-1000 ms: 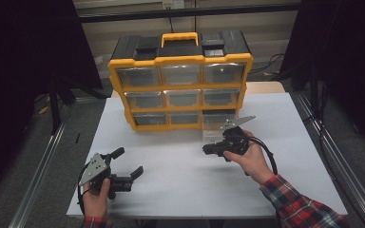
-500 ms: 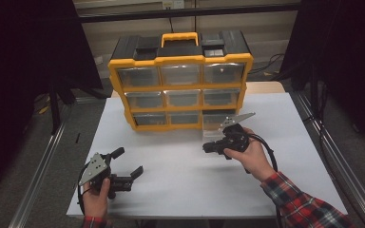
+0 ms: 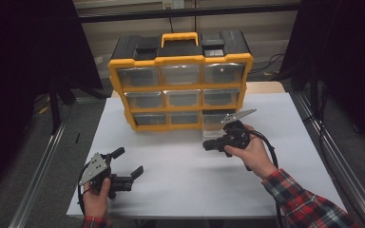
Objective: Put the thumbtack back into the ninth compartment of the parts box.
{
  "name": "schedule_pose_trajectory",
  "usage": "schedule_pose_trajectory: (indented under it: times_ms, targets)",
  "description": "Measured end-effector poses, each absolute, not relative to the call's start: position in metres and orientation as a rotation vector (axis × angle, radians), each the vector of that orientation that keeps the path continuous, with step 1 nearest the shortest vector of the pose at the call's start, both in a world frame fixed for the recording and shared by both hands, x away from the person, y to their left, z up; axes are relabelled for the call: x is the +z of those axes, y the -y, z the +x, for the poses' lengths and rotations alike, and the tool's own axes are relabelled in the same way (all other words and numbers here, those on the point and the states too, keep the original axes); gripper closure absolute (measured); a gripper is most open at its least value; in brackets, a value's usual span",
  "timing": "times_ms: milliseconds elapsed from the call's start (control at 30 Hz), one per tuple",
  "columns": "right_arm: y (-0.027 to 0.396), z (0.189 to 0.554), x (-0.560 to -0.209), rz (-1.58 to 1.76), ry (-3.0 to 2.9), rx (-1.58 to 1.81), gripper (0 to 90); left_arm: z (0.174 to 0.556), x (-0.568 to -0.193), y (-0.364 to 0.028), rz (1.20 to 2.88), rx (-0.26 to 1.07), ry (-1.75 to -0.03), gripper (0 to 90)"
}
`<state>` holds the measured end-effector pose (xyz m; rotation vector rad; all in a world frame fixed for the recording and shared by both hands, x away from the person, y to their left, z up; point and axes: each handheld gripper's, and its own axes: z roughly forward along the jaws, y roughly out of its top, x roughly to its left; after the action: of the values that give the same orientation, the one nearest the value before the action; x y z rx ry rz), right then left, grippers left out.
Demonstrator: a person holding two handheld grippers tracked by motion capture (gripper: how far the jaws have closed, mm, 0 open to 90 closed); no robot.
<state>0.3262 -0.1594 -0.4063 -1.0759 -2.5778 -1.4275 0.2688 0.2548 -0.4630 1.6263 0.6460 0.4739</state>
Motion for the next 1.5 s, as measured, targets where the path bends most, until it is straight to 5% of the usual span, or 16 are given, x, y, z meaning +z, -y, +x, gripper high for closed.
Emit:
schedule_pose_trajectory:
  times_ms: [1500]
  targets:
    - [0.169, 0.339, -0.375, -1.068, 2.564, -1.454, 86.9, 0.269, -0.463, -0.255, 1.628, 0.475, -0.644, 0.1]
